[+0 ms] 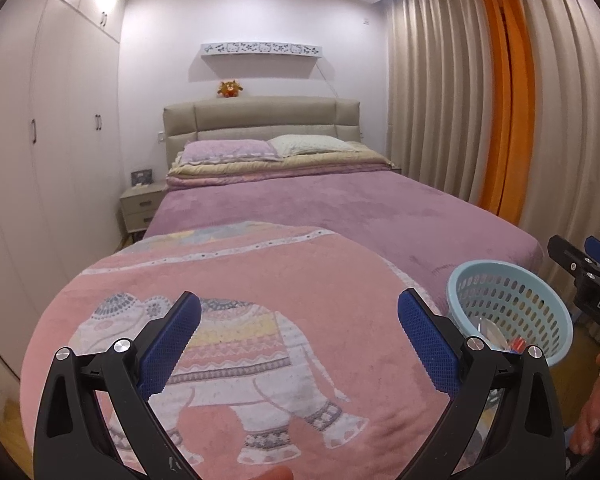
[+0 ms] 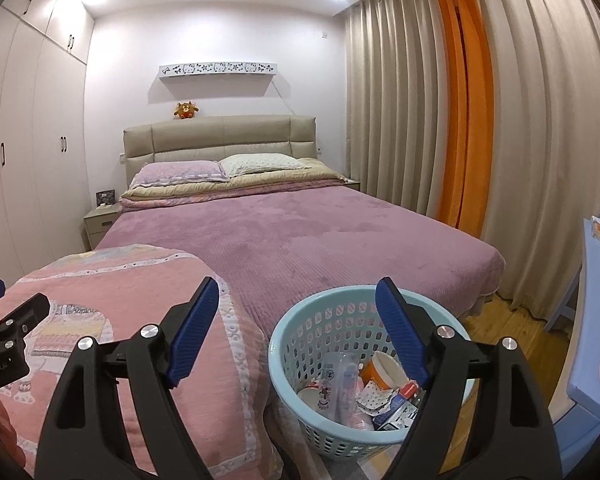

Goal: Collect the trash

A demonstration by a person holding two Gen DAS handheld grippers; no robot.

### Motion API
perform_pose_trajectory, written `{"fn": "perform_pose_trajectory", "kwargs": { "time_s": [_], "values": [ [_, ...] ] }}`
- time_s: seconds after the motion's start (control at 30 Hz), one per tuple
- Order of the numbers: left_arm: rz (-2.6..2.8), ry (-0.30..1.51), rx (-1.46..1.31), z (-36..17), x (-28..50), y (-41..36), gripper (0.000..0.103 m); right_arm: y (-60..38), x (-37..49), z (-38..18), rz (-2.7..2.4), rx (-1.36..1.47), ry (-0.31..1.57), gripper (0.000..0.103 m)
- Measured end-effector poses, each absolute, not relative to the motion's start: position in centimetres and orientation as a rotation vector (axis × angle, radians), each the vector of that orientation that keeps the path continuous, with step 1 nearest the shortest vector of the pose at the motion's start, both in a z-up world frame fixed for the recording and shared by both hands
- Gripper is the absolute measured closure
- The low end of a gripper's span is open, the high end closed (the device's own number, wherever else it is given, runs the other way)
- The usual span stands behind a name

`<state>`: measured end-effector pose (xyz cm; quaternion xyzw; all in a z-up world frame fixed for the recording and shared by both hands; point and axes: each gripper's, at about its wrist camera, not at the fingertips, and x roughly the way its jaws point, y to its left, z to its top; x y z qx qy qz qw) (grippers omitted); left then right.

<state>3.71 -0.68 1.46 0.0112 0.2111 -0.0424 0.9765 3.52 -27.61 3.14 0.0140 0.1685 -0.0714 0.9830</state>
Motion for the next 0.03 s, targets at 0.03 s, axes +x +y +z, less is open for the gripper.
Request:
{"fn": "perform_pose_trajectory", "kwargs": {
  "time_s": [0.03],
  "values": [
    [-0.084, 0.428, 0.019, 1.38, 3.85, -0.45, 0.007, -27.47, 3.64, 3.19, -0.141, 0.027, 0.340, 0.026]
  ]
}}
